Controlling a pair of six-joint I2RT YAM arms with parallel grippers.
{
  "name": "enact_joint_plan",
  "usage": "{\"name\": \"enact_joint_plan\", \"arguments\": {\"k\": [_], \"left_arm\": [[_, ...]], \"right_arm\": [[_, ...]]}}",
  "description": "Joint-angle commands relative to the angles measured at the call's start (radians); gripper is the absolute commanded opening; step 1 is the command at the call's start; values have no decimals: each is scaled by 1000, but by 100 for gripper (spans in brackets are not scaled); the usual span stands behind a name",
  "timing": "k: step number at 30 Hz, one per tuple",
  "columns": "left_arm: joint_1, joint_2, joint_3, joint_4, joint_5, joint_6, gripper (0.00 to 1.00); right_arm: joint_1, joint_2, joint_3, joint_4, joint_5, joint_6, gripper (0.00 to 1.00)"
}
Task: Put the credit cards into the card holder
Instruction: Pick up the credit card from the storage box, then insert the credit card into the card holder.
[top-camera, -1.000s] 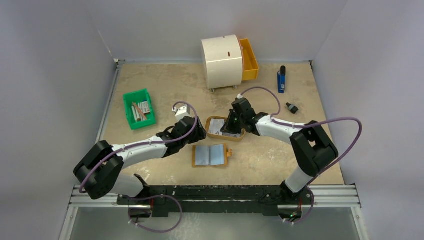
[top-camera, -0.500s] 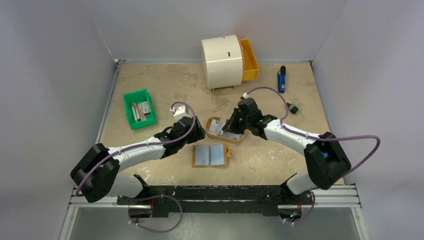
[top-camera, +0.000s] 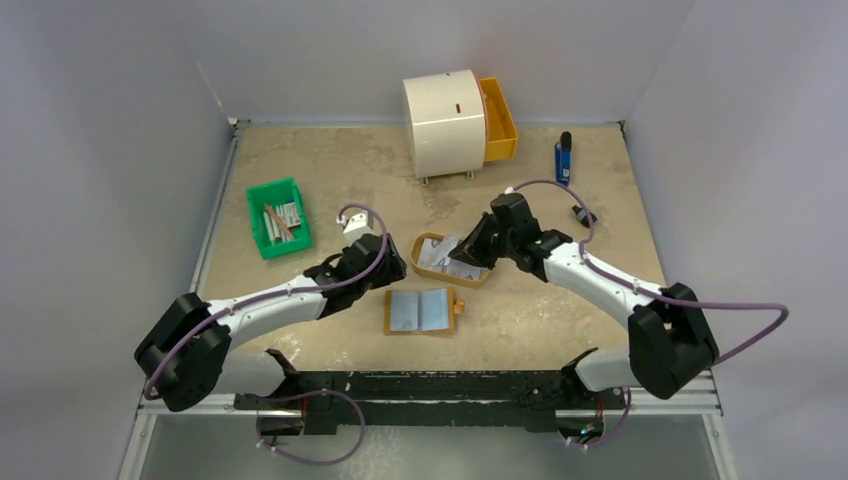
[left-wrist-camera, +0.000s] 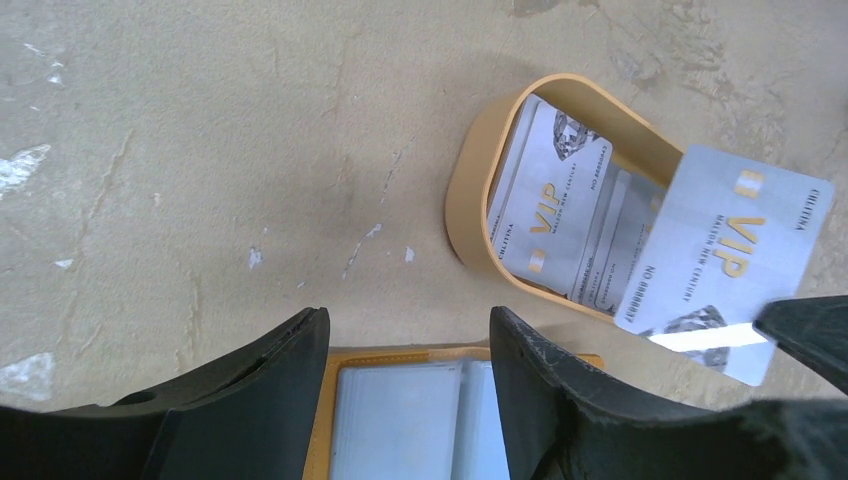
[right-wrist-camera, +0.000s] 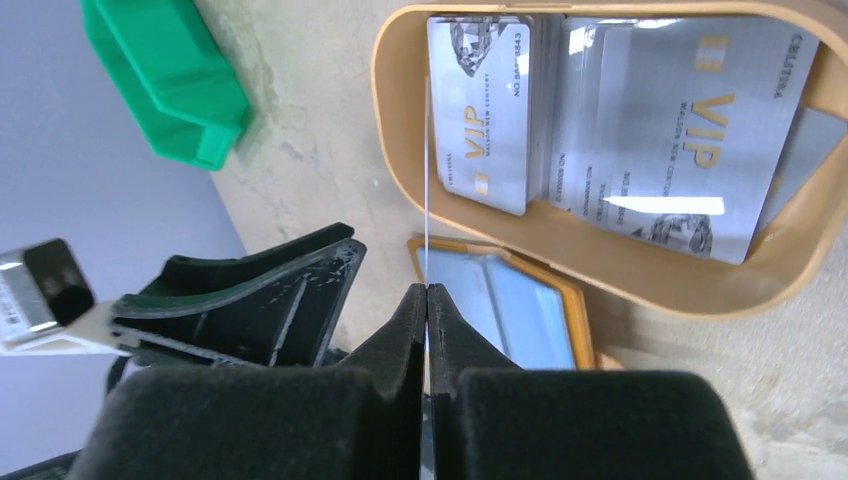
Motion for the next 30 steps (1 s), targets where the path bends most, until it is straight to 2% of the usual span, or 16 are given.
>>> {"name": "enact_joint_plan", "arguments": {"k": [1,5,11,13,16,20,23,27,30], "left_arm": [[6,-84,31,-36,-46,-1,59],[6,-143,29,-86,-71,-16,59],[6,-222,5,-138,-84,-41,58],[6,-246,5,-166,-90,-43,57],[5,-302,0,-214,-102,-42,56],[4,-405,-37,-225,-50,-17,58],[5,-485,-78,-208,39,1,60],[3,-585,-147,-229,107,-3,63],[3,-646,-211,-235,139,-24,64]], "right_arm": [[-24,-90,-19,0,-63,145,0],[-29,-104,-40,21,-146,239,0],[-29,-120,-37,41,-211,238,0],[-28,-138,-13,27,-165,173,0],[9,-158,71,-90,-109,-52,0],[182,-240,89,-141,14,-357,0],[353,-281,64,-180,127,-496,0],[487,-266,8,-233,178,-514,0],[535,-272,-63,-160,178,-485,0]]}}
